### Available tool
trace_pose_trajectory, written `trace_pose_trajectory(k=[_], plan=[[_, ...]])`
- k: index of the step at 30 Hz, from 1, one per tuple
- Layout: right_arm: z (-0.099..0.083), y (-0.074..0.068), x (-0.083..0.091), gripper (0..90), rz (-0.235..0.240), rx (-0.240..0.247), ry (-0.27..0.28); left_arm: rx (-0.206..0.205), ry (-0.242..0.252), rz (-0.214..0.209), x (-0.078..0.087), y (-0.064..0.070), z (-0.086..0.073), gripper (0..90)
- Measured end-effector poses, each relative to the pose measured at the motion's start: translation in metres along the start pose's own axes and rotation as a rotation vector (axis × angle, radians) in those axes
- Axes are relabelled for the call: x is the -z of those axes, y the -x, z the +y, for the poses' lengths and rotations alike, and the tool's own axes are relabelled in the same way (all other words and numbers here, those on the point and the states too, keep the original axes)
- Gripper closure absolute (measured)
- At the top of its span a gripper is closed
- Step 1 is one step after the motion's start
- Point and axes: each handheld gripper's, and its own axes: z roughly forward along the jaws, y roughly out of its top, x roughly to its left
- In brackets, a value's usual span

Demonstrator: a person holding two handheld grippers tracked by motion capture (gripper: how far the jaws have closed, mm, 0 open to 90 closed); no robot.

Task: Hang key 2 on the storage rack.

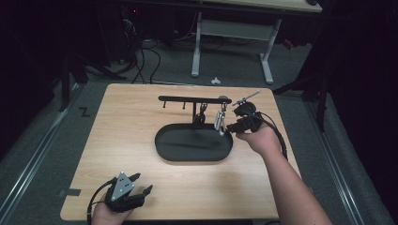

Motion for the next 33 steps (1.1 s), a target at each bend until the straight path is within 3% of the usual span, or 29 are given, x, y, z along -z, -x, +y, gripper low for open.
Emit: trace_pose_trajectory(k=[7,13,18,23,24,25,30,33], plan=[[-0.019,-0.009,-0.008,38.9,0.031,0.012,0.029,0.001,-0.011,0.000,-0.002,0.000,-0.001,36.6],[-0.038,-0.023,-0.016,32.8,0.025,0.081,0.046,-0.002,-0.014,-0.005,-0.004,0.001,0.000,36.6],[-0.058,-0.031,-0.025,26.6,0.031,0.098,0.079,-0.018,-0.016,-0.012,-0.007,0.004,0.003,36.4],[-0.088,-0.030,-0.033,25.0,0.094,0.050,0.126,0.002,0.000,0.001,-0.010,0.002,0.006,34.3],[-0.103,-0.024,-0.037,24.4,0.106,0.027,0.149,0.006,0.002,0.006,-0.011,0.002,0.007,33.5],[-0.103,-0.024,-0.037,24.4,0.106,0.027,0.149,0.006,0.002,0.006,-0.011,0.002,0.007,33.0],[-0.144,-0.010,-0.040,24.6,0.123,-0.056,0.194,0.009,-0.013,0.015,-0.017,0.002,0.008,31.4],[-0.168,-0.006,-0.038,24.2,0.104,-0.068,0.229,0.011,-0.014,0.019,-0.019,0.003,0.009,31.2]])
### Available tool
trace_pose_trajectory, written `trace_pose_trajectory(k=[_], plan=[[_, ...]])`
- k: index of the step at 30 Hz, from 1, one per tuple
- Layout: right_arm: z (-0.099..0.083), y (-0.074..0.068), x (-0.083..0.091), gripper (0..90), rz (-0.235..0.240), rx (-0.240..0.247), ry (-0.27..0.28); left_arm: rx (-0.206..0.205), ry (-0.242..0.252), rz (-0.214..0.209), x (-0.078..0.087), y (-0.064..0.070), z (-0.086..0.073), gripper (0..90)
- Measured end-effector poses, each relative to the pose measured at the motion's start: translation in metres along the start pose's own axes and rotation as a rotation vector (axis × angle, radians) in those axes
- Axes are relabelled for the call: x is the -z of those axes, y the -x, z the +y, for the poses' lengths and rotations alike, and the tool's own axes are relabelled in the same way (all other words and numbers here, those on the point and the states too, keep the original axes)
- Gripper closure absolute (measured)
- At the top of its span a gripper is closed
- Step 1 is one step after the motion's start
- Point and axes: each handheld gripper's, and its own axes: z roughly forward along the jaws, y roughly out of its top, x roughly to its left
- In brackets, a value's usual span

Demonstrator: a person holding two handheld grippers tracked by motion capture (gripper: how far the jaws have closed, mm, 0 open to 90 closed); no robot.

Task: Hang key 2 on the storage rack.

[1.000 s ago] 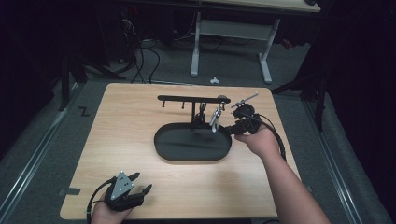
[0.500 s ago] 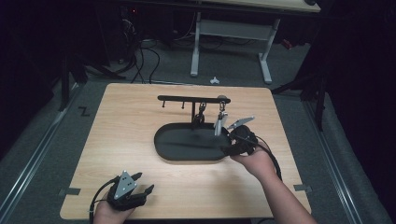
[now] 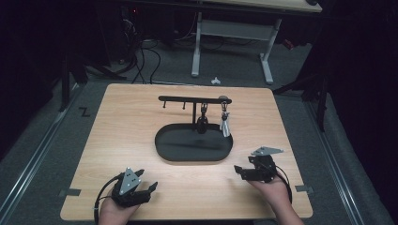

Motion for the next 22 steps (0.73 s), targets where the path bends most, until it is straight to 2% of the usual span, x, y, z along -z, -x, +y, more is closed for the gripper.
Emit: trace_pose_trajectory(k=[2,4,5,6,7,10,11,16,17,22], plan=[[-0.015,0.002,0.005,22.5,-0.023,-0.015,0.025,0.001,0.002,0.005,0.000,0.001,0.001,31.2],[-0.034,0.003,0.011,19.1,-0.068,-0.030,0.057,0.006,0.004,0.005,0.001,0.001,0.001,31.0],[-0.053,0.001,0.021,18.7,-0.093,-0.050,0.111,0.008,0.004,0.005,0.001,0.001,0.001,31.0],[-0.053,0.001,0.021,18.7,-0.093,-0.050,0.111,0.009,0.003,0.002,0.001,0.002,0.001,31.0],[-0.068,-0.002,0.032,18.3,-0.097,-0.059,0.164,0.010,0.005,-0.002,0.001,0.002,0.001,31.0],[-0.069,-0.005,0.040,17.0,-0.107,-0.058,0.187,0.006,0.011,-0.019,-0.001,0.005,0.003,31.0],[-0.070,-0.006,0.039,17.1,-0.151,-0.046,0.204,-0.001,0.007,-0.022,-0.002,0.007,0.004,30.6],[-0.066,-0.010,0.030,16.8,-0.143,-0.028,0.198,-0.039,-0.002,-0.024,-0.002,0.013,0.004,30.1],[-0.064,-0.012,0.026,16.8,-0.135,-0.035,0.180,-0.031,0.003,-0.021,0.001,0.010,0.003,30.0],[-0.063,-0.013,0.023,16.7,-0.132,-0.025,0.183,-0.013,0.013,-0.012,0.005,0.005,0.001,30.0]])
